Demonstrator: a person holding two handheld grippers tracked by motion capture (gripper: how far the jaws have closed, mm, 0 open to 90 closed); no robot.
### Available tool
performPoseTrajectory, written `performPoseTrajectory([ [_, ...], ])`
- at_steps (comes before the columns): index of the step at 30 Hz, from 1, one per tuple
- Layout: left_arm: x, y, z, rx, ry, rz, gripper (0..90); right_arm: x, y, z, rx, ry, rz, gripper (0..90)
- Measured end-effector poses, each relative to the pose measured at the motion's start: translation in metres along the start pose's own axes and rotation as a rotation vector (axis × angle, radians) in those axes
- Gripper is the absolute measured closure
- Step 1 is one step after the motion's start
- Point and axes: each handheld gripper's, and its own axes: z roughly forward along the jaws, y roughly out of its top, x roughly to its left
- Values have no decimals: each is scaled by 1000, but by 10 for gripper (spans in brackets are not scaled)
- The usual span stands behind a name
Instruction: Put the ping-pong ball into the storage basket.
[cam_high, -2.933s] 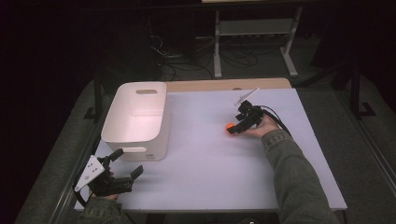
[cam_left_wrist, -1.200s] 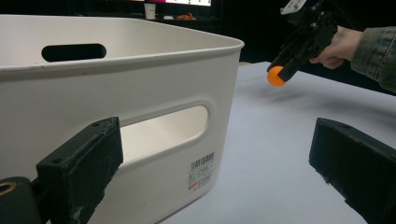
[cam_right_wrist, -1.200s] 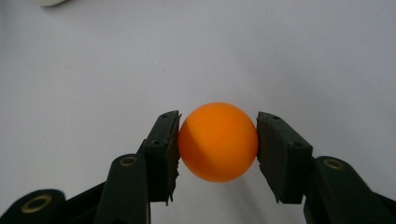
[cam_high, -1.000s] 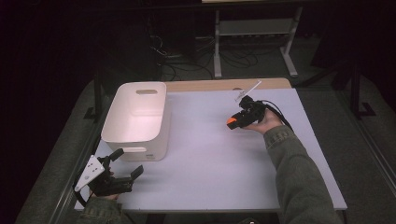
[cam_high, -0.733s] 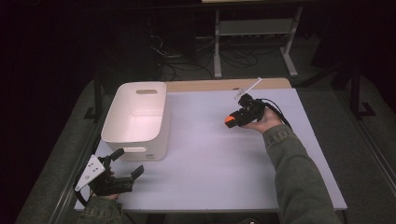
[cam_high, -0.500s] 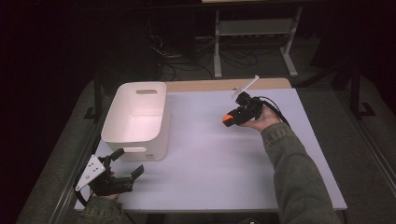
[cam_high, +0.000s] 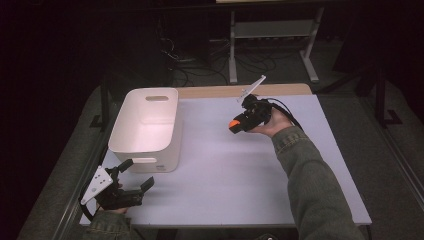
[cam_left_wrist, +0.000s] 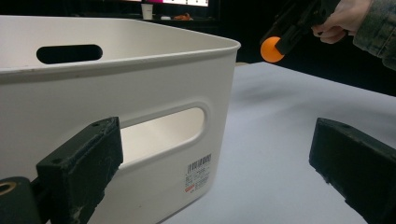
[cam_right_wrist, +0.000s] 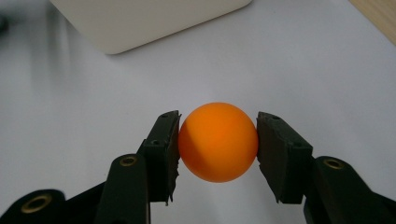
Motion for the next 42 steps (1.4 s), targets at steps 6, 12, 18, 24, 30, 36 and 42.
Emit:
performPoseTrajectory([
  [6,0,0,0,1,-1,0,23,2,7,-2,-3,-3,-3,497],
  [12,0,0,0,4,4,-1,23,5,16,-4,-4,-1,-18,497],
  [18,0,0,0,4,4,-2,23,11,24,-5,-1,-8,-40,497],
  [24,0,0,0,3,4,-3,23,16,33,-7,-2,-16,-63,497],
  [30,0,0,0,4,4,-2,23,22,43,-3,3,-2,-82,497],
  [36,0,0,0,4,3,-2,23,28,49,-4,-15,-4,-102,497],
  [42,0,0,0,4,2,-2,23,32,57,-6,-19,3,-115,496],
])
